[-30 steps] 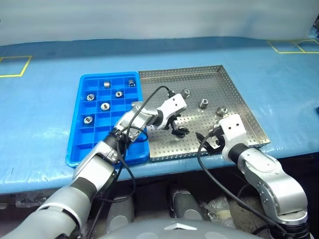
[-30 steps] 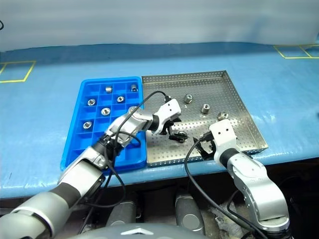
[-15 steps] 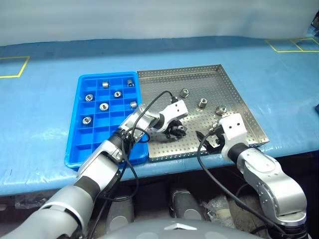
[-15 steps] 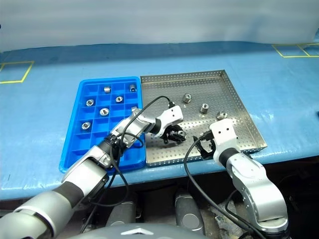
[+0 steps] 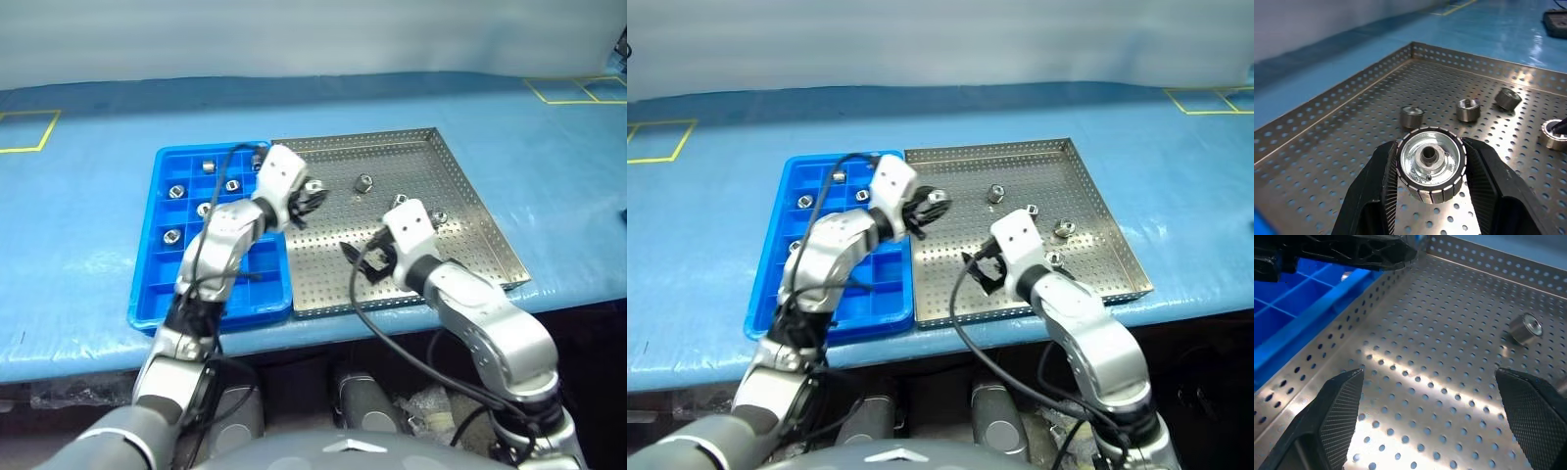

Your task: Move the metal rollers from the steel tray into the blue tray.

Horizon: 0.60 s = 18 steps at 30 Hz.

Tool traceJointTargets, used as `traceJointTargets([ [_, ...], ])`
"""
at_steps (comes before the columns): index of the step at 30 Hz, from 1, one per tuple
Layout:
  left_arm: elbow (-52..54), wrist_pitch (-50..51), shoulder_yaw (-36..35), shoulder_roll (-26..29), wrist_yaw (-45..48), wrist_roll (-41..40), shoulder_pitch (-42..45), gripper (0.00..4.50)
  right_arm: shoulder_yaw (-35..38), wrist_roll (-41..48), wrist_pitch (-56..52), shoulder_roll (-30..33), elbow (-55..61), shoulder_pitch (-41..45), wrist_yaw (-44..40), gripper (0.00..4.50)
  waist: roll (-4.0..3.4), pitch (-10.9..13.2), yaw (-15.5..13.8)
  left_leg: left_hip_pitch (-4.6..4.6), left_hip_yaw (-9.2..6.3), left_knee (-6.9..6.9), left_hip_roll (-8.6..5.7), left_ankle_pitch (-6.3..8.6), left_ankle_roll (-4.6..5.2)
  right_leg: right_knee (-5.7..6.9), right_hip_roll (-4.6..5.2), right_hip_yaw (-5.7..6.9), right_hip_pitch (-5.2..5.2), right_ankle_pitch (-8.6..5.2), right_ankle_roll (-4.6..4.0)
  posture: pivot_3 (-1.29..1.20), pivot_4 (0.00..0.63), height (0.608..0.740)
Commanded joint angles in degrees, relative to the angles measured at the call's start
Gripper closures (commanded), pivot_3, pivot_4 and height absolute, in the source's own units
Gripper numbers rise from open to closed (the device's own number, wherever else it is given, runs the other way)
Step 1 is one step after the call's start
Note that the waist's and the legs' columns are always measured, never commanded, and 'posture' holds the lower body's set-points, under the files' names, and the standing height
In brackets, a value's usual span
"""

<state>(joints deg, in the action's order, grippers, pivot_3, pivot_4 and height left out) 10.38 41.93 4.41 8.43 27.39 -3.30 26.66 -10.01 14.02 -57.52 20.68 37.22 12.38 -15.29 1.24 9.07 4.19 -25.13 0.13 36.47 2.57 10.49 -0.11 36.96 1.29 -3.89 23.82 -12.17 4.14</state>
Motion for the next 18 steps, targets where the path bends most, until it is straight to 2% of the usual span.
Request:
traceJointTargets([
  [1, 12.56, 4.18, -3.84, 0.58, -6.96, 1.51, -7.44, 2.79, -4.53, -0.37, 3.49, -1.52, -2.92, 4.36, -2.17, 0.00, 0.01, 0.01, -0.70, 0.02, -0.01, 0.00, 0.00, 0.00, 0.00, 0.00, 0.00, 0.01, -0.02, 0.00, 0.00, 0.06, 0.150, 0.740],
  [9, 27.22, 12.48, -6.02, 0.63, -15.10, 3.06, -22.50, 2.79, -9.51, -0.41, 7.48, -3.25, -8.27, 8.98, -6.38, 0.00, 0.06, 0.03, -4.42, -0.03, -0.09, 0.21, -0.06, 0.00, 0.01, -0.06, 0.08, 0.13, -0.13, -0.11, -0.19, 0.15, 0.150, 0.740],
  [18, 29.02, 17.63, -7.48, -1.64, -19.55, 2.18, -25.68, 2.79, -10.03, -0.76, 8.30, -3.09, -9.38, 8.93, -7.97, 0.00, 0.06, 0.03, -5.65, -0.03, -0.08, 0.39, 0.03, 0.02, -0.02, -0.05, 0.13, 0.26, -0.08, -0.07, -0.25, 0.17, 0.150, 0.740],
])
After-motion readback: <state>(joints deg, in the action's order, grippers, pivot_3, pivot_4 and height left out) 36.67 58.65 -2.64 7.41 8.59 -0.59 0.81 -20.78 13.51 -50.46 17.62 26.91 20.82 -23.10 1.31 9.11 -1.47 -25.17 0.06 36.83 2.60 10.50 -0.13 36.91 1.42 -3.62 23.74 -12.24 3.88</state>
